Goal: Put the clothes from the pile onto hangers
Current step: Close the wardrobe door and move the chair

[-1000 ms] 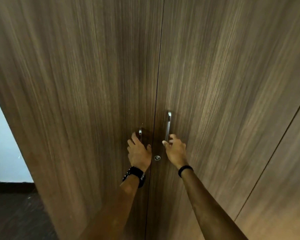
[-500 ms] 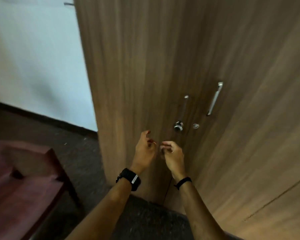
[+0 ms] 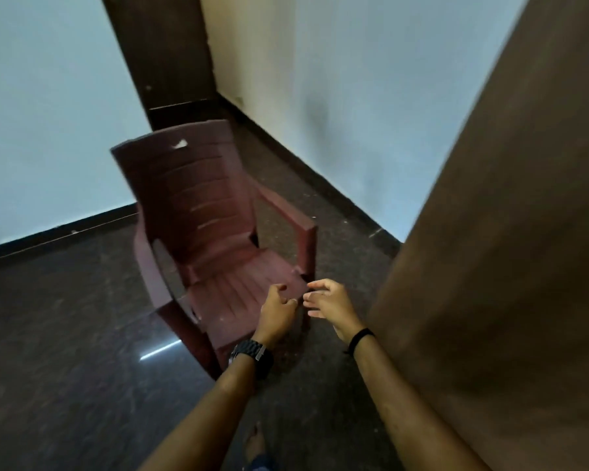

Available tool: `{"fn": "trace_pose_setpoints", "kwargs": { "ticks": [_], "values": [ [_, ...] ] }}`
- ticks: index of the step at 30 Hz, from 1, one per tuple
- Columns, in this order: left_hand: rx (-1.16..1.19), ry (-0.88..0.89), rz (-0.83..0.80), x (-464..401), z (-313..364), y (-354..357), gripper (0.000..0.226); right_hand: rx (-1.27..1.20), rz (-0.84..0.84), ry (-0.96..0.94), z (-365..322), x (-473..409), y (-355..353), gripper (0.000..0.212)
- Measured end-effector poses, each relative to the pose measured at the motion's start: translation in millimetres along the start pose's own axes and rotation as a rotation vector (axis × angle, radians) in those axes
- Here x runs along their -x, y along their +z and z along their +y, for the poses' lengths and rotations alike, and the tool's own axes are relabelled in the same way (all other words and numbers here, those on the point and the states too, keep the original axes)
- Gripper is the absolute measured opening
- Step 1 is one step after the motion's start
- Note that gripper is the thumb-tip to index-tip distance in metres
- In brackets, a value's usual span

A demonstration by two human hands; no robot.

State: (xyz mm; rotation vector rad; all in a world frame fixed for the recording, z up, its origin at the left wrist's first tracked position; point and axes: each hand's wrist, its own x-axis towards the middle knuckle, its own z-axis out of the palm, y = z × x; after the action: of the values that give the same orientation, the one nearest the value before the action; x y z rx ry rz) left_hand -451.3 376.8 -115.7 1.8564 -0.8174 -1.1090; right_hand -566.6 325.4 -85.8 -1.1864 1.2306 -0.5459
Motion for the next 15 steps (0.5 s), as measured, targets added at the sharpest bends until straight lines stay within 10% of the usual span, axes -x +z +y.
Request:
{"fn": "trace_pose_setpoints", "kwargs": {
  "ticks": [15],
  "values": [
    [-0.016, -0.459, 0.085, -213.3, -64.4, -126.3, 0.049, 0.259, -0.241, 0.299, -25.4, -253.8, 155.1, 0.014]
  ]
}}
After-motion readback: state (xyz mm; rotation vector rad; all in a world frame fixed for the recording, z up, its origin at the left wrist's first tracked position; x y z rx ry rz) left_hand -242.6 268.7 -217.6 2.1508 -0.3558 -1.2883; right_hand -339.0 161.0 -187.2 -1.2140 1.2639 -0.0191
